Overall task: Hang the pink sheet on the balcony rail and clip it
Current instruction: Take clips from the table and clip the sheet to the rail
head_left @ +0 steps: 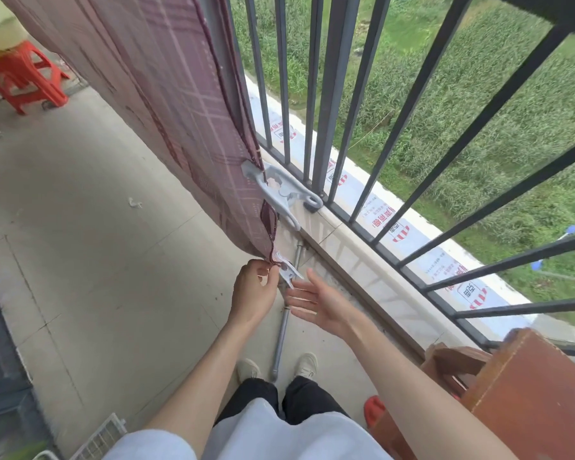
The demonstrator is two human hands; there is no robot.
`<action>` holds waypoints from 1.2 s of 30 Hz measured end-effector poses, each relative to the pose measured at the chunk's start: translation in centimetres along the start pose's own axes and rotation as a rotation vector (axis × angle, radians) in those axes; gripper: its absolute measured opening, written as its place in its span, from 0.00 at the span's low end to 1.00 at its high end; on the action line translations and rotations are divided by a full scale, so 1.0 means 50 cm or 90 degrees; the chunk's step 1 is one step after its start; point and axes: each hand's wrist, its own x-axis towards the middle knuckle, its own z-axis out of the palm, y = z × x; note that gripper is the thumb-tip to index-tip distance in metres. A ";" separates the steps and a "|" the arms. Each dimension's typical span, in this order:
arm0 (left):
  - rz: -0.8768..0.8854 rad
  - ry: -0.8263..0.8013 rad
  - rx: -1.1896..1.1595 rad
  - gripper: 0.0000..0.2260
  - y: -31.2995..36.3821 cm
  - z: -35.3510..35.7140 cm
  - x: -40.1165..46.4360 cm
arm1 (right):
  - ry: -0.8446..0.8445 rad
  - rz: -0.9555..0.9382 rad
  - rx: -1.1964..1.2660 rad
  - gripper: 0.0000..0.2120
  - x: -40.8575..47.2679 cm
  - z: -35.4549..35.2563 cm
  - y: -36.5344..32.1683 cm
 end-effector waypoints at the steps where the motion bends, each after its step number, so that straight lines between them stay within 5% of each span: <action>1: 0.029 -0.015 0.042 0.10 -0.020 -0.003 -0.004 | 0.040 -0.028 -0.077 0.18 -0.009 0.000 0.004; 7: 0.220 -0.184 0.348 0.27 -0.110 -0.037 -0.060 | 0.290 -0.232 -0.545 0.28 -0.088 -0.019 0.078; 12: 0.365 -0.313 0.492 0.26 -0.147 -0.067 -0.120 | 0.454 -0.257 -0.721 0.31 -0.174 -0.010 0.211; 16: 0.481 -0.420 0.552 0.39 -0.153 -0.083 -0.164 | 0.600 -0.210 -0.669 0.32 -0.243 0.015 0.334; 24: 0.720 -0.548 0.635 0.25 -0.152 -0.020 -0.311 | 0.798 -0.076 -0.444 0.30 -0.408 0.021 0.571; 31: 0.851 -0.710 0.670 0.25 -0.193 0.025 -0.513 | 0.929 0.012 -0.242 0.24 -0.538 -0.008 0.782; 36: 0.912 -0.729 0.663 0.25 -0.196 0.136 -0.668 | 0.967 0.047 -0.200 0.22 -0.621 -0.136 0.854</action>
